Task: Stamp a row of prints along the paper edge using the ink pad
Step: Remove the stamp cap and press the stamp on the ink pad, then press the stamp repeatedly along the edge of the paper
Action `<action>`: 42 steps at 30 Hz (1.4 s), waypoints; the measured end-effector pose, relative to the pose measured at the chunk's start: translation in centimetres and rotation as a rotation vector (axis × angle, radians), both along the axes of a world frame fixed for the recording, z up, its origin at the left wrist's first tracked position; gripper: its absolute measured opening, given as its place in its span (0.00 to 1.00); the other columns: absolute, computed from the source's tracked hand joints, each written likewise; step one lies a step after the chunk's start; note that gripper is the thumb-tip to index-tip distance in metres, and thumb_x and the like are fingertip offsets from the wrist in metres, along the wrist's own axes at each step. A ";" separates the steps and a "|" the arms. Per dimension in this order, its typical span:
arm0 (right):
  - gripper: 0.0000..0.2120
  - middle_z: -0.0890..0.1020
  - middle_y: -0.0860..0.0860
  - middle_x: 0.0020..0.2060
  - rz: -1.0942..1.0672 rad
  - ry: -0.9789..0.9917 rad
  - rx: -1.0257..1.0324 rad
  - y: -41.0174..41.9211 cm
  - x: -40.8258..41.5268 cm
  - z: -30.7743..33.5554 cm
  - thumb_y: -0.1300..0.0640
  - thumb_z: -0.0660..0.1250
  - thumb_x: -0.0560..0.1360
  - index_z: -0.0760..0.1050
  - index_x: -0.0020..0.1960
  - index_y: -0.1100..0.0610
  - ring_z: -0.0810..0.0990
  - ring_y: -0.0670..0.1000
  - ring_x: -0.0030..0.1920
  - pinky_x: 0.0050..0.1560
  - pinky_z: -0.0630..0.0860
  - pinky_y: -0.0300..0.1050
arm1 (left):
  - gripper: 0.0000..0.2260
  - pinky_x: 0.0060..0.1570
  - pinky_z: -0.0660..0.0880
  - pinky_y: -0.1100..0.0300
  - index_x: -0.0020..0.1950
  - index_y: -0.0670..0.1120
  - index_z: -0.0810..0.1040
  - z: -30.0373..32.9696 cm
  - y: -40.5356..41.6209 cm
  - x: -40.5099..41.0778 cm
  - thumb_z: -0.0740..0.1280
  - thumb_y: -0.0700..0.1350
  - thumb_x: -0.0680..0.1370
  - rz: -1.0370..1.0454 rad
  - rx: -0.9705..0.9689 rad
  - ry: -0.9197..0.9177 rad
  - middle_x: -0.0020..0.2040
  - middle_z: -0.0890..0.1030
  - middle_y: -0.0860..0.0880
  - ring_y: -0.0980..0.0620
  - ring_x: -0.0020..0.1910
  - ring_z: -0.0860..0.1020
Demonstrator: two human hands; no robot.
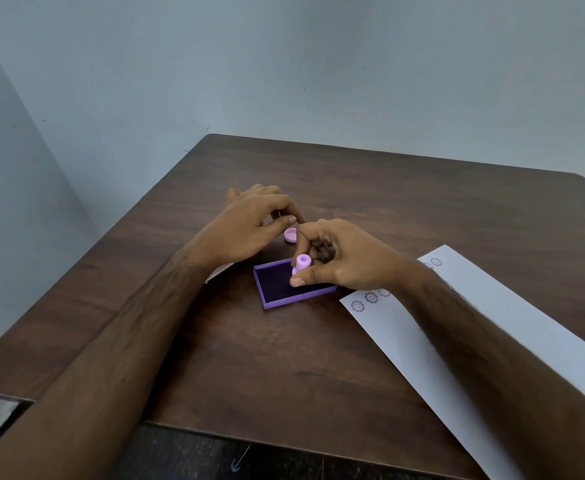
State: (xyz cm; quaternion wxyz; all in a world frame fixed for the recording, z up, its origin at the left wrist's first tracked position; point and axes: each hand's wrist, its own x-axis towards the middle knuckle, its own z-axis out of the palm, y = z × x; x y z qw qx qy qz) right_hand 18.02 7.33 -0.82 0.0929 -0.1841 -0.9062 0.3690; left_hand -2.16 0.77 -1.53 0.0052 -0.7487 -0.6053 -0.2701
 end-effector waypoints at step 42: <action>0.07 0.81 0.50 0.40 -0.627 0.629 -0.440 0.0 15.7 0.5 0.57 0.67 0.82 0.79 0.51 0.61 0.72 0.48 0.37 0.40 0.69 0.41 | 0.19 0.70 0.60 0.63 0.71 0.54 0.69 -0.2 -7.1 13.0 0.59 0.55 0.80 -0.236 0.048 0.200 0.71 0.71 0.54 0.57 0.71 0.67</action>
